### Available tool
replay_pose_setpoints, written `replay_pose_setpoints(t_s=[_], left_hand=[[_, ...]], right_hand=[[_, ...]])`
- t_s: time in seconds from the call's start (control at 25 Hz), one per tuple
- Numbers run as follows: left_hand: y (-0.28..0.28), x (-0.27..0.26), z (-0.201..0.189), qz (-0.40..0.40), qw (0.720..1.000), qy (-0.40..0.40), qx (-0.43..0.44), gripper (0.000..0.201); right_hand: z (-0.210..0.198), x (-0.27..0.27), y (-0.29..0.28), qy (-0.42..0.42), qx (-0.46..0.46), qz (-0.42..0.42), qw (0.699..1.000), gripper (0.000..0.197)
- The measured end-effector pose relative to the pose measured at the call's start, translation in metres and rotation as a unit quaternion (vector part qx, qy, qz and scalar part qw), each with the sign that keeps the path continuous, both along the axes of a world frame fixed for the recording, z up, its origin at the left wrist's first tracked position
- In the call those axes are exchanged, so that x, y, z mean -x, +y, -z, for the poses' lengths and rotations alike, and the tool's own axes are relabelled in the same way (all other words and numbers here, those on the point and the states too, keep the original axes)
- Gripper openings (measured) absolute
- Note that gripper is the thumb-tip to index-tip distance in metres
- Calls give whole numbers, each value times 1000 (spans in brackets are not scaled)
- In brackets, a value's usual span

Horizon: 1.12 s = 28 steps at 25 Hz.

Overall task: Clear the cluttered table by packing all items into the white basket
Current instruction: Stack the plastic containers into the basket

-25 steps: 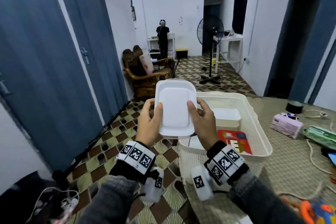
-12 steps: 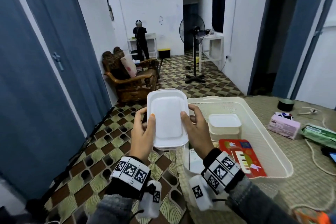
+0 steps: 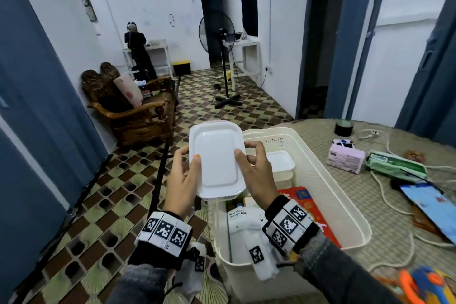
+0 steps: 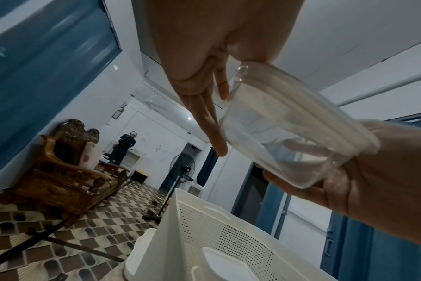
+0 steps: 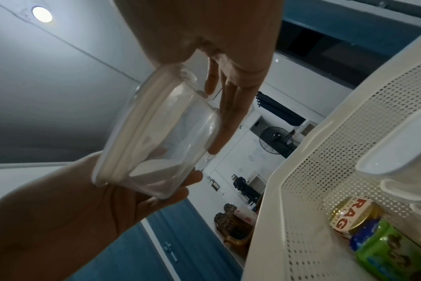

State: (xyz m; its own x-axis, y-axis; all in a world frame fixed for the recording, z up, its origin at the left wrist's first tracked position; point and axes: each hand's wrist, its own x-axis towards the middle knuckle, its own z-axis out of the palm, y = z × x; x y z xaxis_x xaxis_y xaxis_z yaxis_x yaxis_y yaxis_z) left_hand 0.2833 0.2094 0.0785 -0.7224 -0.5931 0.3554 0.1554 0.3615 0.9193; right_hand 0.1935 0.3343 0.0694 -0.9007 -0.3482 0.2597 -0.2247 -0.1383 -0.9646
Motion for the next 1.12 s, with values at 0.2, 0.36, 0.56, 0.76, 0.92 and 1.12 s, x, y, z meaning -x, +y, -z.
replay_pose_setpoints(t_s=[0.2, 0.36, 0.56, 0.76, 0.92, 1.12], left_hand=[[-9, 53, -5, 83, 996, -37, -15, 23], [-30, 111, -10, 147, 985, -84, 12, 25], [-43, 187, -5, 229, 963, -110, 86, 25], [-63, 244, 7, 363, 919, -125, 92, 27], [-84, 262, 11, 463, 866, -174, 76, 34], [-94, 286, 16, 530, 822, -191, 85, 38]], right_hand=[[0, 45, 7, -27, -14, 56, 998, 13], [2, 86, 5, -12, -38, 118, 992, 16], [23, 126, 2, -25, -58, 209, 976, 20], [32, 145, -12, -82, -44, 311, 946, 20], [42, 134, -35, -124, -47, 375, 917, 18], [37, 116, -50, -175, -14, 383, 907, 26]])
